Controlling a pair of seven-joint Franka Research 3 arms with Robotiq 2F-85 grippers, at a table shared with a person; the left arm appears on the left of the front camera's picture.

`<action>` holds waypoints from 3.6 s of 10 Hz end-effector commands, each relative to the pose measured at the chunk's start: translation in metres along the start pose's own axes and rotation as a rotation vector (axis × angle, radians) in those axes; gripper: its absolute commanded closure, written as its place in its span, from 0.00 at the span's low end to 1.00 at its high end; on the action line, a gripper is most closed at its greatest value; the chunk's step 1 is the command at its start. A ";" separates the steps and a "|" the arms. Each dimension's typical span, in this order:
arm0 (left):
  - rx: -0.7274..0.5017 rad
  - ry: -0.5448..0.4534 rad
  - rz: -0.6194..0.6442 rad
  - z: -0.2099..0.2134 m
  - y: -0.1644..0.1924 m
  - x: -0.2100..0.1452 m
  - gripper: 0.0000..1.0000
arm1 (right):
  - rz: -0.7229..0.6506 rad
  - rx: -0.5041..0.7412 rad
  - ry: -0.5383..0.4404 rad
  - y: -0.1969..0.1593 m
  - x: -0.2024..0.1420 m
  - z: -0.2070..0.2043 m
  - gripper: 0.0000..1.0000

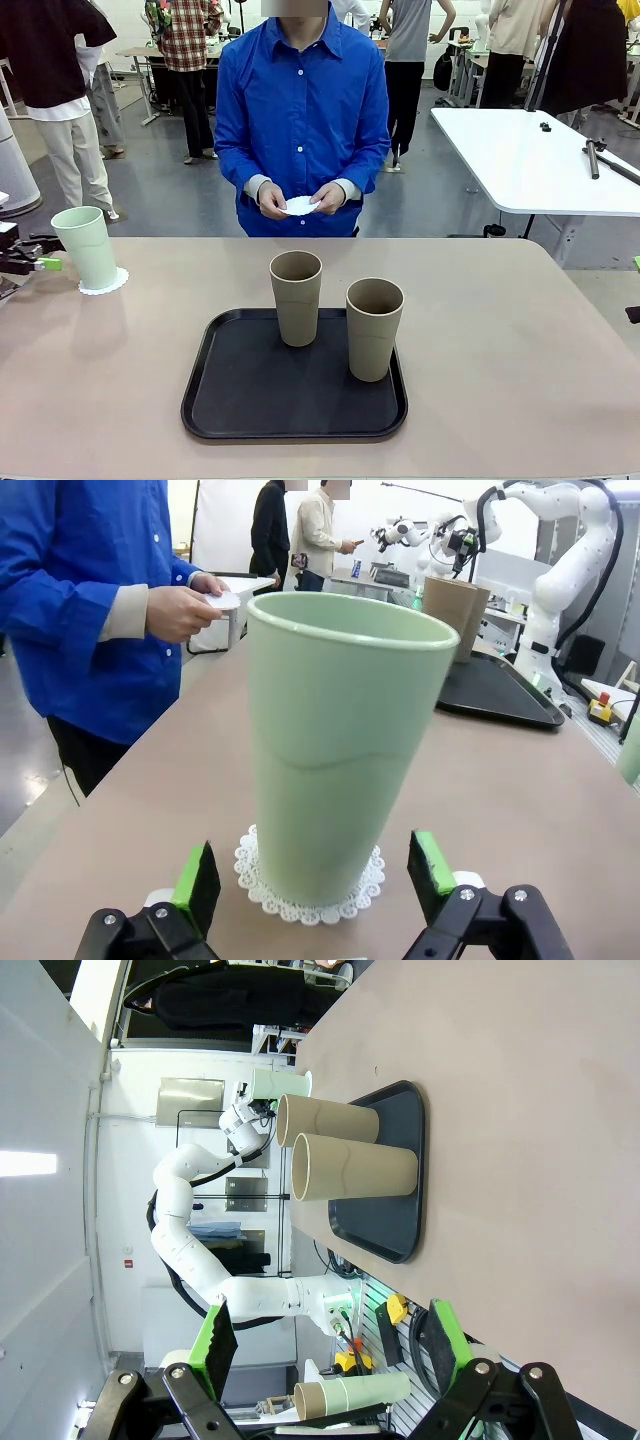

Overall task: Place coasters on the table and set cups on them.
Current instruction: Pick up one Reusable plastic cup and place it on a coaster set by the human, then take one Reusable plastic cup from the Flat Tray and place it on a coaster set by the human.

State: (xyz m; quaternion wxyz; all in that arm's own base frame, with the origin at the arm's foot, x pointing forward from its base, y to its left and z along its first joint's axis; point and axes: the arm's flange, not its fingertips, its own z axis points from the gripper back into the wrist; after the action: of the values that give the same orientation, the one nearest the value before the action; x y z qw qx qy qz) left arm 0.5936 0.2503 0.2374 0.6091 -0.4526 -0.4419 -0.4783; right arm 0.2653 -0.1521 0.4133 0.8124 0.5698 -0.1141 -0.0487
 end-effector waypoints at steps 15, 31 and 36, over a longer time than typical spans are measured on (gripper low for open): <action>0.389 1.044 0.204 -0.110 -0.222 0.263 0.00 | 0.009 0.011 -0.002 0.001 0.000 0.000 0.00; 0.368 1.028 0.203 -0.112 -0.219 0.267 0.00 | 0.009 0.011 -0.002 0.001 0.000 0.000 0.00; 0.753 0.909 0.592 -0.084 -0.229 0.256 0.00 | 0.009 0.011 -0.002 0.001 0.000 0.000 0.00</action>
State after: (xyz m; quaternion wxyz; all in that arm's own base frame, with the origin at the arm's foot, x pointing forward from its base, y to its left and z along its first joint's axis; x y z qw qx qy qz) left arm 0.4266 0.0903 0.5010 0.9345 -0.0795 -0.1322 -0.3209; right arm 0.2657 -0.1518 0.4137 0.8129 0.5692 -0.1136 -0.0480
